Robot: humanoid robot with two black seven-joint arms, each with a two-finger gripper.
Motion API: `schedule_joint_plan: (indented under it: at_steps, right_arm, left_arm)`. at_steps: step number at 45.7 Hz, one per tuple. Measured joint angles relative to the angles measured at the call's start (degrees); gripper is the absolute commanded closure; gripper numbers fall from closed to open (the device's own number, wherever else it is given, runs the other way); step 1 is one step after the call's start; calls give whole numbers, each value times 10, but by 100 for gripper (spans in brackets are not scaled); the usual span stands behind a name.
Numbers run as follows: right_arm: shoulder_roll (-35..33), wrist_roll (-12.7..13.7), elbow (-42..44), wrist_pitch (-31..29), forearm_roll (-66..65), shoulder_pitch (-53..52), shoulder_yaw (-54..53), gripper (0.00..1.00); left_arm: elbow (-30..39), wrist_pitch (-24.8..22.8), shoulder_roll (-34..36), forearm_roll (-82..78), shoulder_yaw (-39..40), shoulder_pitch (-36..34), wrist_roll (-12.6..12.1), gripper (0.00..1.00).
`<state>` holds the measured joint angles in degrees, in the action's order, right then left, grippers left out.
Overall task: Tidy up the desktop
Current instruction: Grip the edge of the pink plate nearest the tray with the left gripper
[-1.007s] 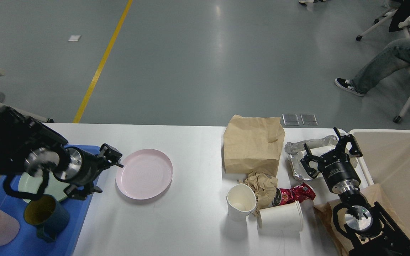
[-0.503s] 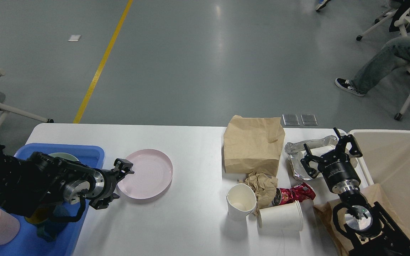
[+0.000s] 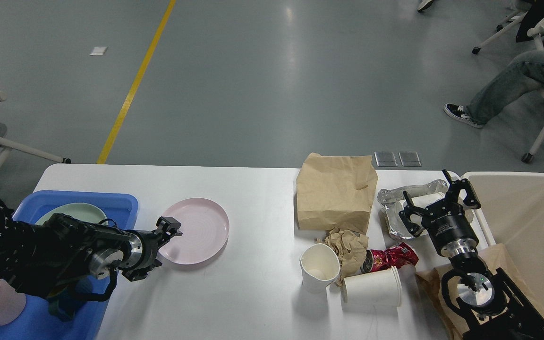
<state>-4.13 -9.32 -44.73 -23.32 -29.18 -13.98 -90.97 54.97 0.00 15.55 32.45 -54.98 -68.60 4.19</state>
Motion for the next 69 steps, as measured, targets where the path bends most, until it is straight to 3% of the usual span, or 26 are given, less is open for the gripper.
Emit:
schedule_joint_plan:
  at_steps: [12, 19, 48, 69]
  right_arm:
    - [0, 0, 0, 0, 0, 0, 0, 0]
    - [0, 0, 0, 0, 0, 0, 0, 0]
    - [0, 0, 0, 0, 0, 0, 0, 0]
    - [0, 0, 0, 0, 0, 0, 0, 0]
  left_arm:
    - [0, -2, 3, -1, 2, 3, -1, 66]
    - [-1, -7, 5, 0, 2, 3, 0, 74]
    - [0, -7, 8, 4, 2, 13, 2, 76]
    - [0, -9, 8, 3, 2, 21, 3, 98]
